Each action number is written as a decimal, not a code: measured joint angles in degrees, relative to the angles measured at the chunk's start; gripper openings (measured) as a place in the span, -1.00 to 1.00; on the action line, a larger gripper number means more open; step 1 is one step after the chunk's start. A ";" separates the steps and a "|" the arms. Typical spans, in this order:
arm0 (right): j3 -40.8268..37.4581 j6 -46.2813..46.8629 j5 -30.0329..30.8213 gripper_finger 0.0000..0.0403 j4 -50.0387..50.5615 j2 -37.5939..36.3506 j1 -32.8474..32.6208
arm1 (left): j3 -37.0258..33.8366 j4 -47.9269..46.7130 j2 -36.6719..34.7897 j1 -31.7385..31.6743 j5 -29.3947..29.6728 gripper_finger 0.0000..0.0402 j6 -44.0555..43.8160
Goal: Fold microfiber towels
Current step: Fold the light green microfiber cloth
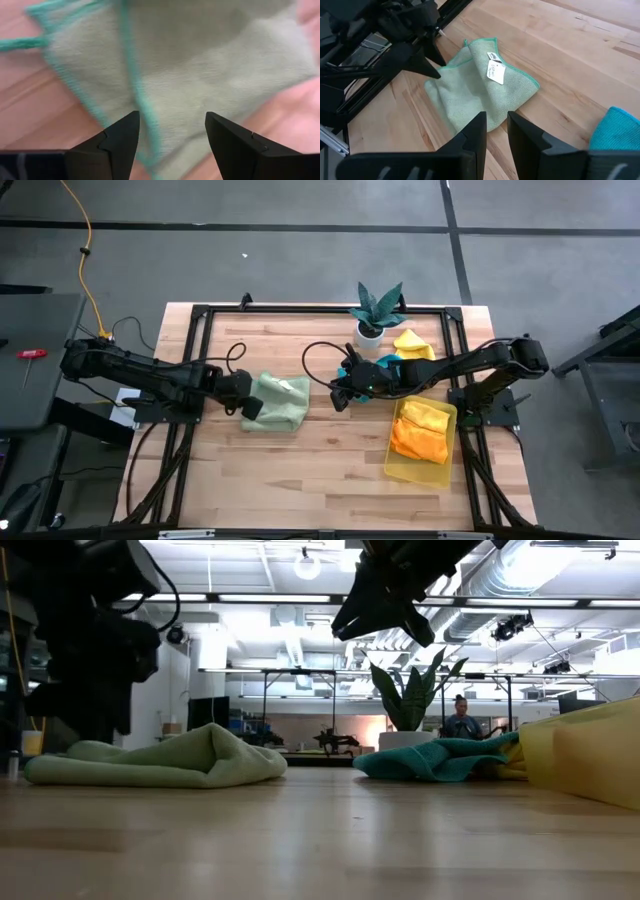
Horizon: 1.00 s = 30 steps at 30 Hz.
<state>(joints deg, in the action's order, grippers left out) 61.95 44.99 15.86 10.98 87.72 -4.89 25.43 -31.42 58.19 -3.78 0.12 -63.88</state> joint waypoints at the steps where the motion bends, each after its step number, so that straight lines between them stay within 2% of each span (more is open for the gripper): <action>1: 0.00 0.00 0.00 -0.66 0.00 0.00 0.00 | 0.00 1.18 0.00 -0.01 -0.77 0.08 0.00; 4: 0.00 0.00 0.00 -0.66 0.00 0.00 0.00 | 0.00 2.33 0.12 -0.01 -2.83 0.06 0.16; 13: 0.00 0.09 -1.55 -0.66 0.00 0.00 -0.02 | 0.00 0.82 1.20 -0.01 -2.84 -0.03 1.03; 19: 0.00 0.09 -1.81 -0.66 0.00 0.00 -0.02 | 0.00 1.72 1.27 -0.01 -7.95 -0.08 1.38; 24: 0.00 0.18 -2.01 -0.66 -0.02 0.00 -0.02 | 0.00 2.74 1.28 -0.01 -6.75 -0.14 1.45; 30: 0.00 0.17 -2.60 -0.66 -0.02 0.00 -0.02 | 0.00 4.02 1.27 0.25 -10.29 -0.26 3.04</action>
<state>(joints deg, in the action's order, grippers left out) 61.95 45.17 13.26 10.96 87.72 -4.91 25.43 -27.40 59.46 -3.53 -10.17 -60.84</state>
